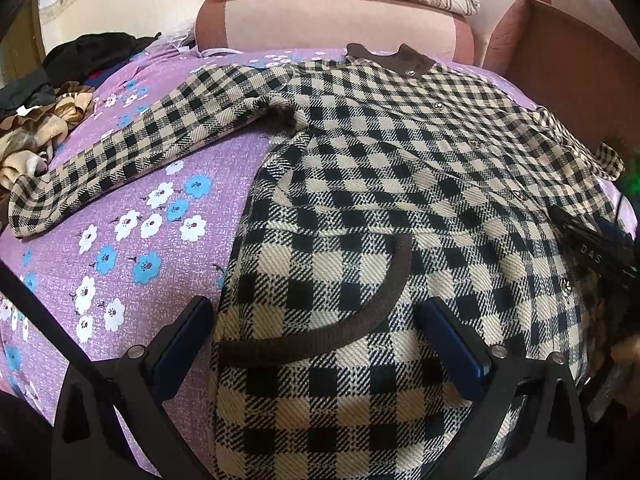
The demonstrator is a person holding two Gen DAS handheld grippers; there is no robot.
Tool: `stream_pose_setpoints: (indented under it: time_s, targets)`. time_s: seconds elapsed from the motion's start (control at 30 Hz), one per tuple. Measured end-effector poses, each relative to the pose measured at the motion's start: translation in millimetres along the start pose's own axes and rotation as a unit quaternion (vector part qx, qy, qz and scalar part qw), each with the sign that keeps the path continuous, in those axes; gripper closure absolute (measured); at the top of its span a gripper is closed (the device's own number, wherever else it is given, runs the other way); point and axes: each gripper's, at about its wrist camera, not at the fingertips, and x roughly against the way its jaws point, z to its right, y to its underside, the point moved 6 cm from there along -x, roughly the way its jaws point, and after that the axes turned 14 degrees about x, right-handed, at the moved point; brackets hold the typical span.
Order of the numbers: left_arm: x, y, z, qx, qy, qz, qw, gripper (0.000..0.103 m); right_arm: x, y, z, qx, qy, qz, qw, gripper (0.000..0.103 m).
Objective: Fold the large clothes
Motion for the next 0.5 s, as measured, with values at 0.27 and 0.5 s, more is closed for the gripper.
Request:
stream_pose_setpoints:
  time_s: [0.27,0.5]
  targets:
    - [10.1,-2.3,-1.0,0.011,0.013,0.02,0.9997,0.0,-3.8,-3.4,-1.9,0.002,0.009,-0.008,1.0,0.001]
    - [16.0,-6.7,4.2,-0.003,-0.009,0.063,0.998,0.0,0.8,-0.3,-0.3,-0.007,0.002,0.009,1.0,0.001]
